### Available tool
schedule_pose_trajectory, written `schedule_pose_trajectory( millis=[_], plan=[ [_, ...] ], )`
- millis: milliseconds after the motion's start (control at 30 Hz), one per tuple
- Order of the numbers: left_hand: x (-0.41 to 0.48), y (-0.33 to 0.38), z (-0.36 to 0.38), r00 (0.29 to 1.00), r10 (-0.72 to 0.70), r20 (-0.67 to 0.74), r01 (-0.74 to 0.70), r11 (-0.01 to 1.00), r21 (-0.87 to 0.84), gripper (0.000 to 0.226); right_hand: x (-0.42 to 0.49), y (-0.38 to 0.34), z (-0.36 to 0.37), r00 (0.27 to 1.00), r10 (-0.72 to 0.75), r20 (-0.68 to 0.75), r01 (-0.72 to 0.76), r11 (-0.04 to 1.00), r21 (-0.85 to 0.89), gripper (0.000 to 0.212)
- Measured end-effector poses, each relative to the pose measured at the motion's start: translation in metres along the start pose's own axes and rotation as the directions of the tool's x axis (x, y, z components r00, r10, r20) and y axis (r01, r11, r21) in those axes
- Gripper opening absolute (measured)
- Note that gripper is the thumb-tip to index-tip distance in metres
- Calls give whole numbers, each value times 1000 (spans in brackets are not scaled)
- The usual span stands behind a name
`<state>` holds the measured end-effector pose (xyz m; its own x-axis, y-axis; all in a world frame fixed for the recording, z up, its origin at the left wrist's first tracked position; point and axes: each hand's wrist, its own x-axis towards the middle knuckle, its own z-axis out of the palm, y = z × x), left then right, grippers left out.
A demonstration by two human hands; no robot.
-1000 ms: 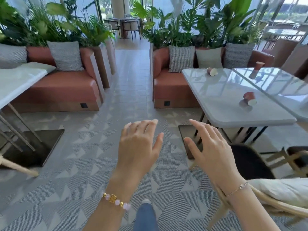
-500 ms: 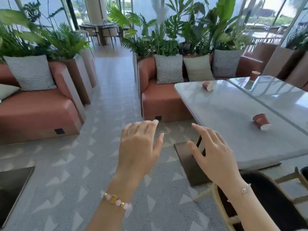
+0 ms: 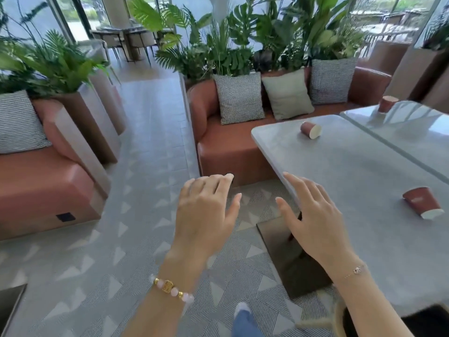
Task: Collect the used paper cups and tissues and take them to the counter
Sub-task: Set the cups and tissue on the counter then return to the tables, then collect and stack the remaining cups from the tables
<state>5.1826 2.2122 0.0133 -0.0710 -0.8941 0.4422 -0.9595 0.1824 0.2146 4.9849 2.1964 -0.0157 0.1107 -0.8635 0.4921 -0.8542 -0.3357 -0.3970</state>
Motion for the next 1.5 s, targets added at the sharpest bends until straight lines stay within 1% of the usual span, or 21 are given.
schedule_pose_trajectory(
  millis=[133, 300, 467, 567, 667, 800, 933, 1033, 1133, 1200, 1367, 1500],
  plan=[
    [75, -4, 33, 998, 59, -21, -59, 998, 16, 42, 60, 32, 19, 998, 38, -41, -38, 999, -21, 49],
    [155, 0, 71, 989, 128, -79, -130, 991, -23, 42, 123, 68, 31, 994, 81, -67, -87, 992, -86, 47],
    [213, 5, 106, 979, 199, -51, -203, 977, -72, 44, 159, 100, 40, 985, 150, -88, -161, 978, -131, 46],
    [250, 10, 129, 963, 268, -36, -270, 956, -115, 44, 178, 120, 45, 973, 198, -121, -216, 963, -161, 50],
    [284, 19, 152, 940, 341, 1, -336, 929, -153, 44, 192, 140, 50, 950, 267, -162, -296, 934, -201, 47],
    [337, 36, 189, 891, 452, 45, -433, 876, -212, 39, 214, 166, 58, 906, 364, -217, -412, 875, -253, 48],
    [391, 55, 223, 824, 567, 17, -538, 791, -290, 39, 244, 186, 65, 841, 464, -280, -532, 804, -267, 49],
    [429, 64, 247, 781, 625, 2, -583, 728, -360, 39, 269, 200, 71, 793, 516, -324, -600, 753, -269, 48],
    [462, 72, 271, 726, 688, 7, -631, 670, -391, 36, 293, 215, 77, 748, 555, -363, -655, 705, -273, 47],
    [481, 80, 287, 686, 727, 19, -655, 629, -420, 34, 304, 226, 82, 720, 569, -398, -683, 681, -262, 45],
    [510, 97, 320, 586, 808, 51, -690, 531, -492, 43, 314, 247, 91, 640, 632, -437, -759, 607, -234, 47],
    [516, 114, 339, 540, 841, 42, -703, 478, -526, 41, 314, 259, 94, 579, 685, -442, -810, 545, -218, 48]
  ],
)
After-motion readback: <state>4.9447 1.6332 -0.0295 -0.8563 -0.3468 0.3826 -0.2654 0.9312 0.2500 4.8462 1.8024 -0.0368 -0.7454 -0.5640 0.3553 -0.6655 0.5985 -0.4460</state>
